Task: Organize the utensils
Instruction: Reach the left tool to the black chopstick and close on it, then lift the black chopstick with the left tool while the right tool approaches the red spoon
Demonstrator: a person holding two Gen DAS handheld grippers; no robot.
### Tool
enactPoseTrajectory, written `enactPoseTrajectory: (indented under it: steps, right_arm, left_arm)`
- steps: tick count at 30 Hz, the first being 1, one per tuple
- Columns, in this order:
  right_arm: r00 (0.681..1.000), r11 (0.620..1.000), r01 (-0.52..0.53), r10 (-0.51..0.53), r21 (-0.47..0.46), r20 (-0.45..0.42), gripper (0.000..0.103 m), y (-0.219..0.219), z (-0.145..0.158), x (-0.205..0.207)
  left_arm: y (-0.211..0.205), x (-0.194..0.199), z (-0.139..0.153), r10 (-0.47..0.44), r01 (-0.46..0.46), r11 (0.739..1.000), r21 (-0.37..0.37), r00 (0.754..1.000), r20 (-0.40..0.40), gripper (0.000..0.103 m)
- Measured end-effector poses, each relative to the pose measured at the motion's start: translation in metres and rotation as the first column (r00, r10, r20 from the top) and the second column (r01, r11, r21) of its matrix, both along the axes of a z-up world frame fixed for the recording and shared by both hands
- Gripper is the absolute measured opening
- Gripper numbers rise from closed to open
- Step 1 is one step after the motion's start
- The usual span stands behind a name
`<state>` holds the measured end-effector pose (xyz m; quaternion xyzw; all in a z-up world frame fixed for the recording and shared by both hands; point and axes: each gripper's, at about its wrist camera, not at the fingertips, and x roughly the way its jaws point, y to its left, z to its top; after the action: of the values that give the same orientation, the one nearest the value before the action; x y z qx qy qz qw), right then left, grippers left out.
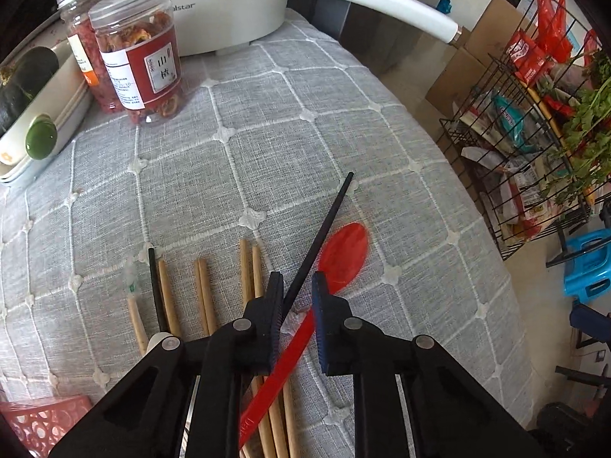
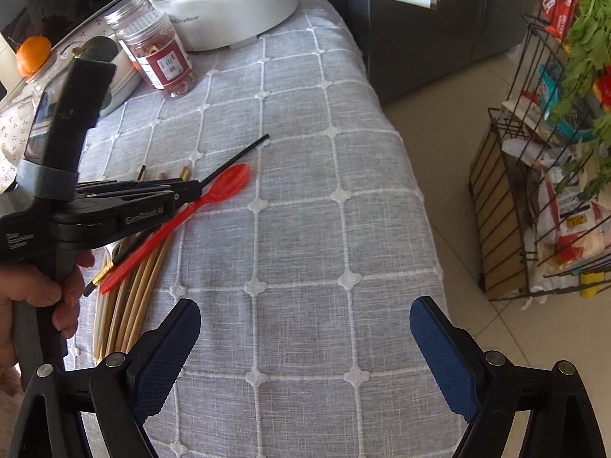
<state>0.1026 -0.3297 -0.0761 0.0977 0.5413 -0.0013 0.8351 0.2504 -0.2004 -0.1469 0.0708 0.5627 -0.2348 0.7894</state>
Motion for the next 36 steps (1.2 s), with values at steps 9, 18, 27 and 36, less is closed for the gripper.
enactPoseTrajectory:
  steps: [9,18,27,36]
  right_arm:
    - [1.0,1.0,0.003,-0.003,-0.008,-0.016,0.093,0.004,-0.005,0.009]
    - [0.999,0.999,-0.041,0.041,0.03,-0.016,0.093,0.028,-0.005,0.017]
    - [0.998,0.998,-0.059,0.06,0.031,-0.027,0.093,0.055,-0.01,0.031]
    - [0.996,0.995,-0.066,0.07,0.071,-0.059,0.077,0.07,-0.03,0.067]
  left_arm:
    - [0.004,-0.006,0.005,0.022,-0.022,1.0,0.003,0.999,0.034,0.006]
    - [0.057,-0.046,0.062,0.072,-0.062,0.994,-0.088,0.99,0.123,0.006]
    - [0.114,-0.115,0.124,0.087,-0.051,0.988,-0.146,0.963,0.254,0.006]
    - [0.17,-0.151,0.156,0.187,-0.114,0.968,-0.224,0.923,0.336,0.0]
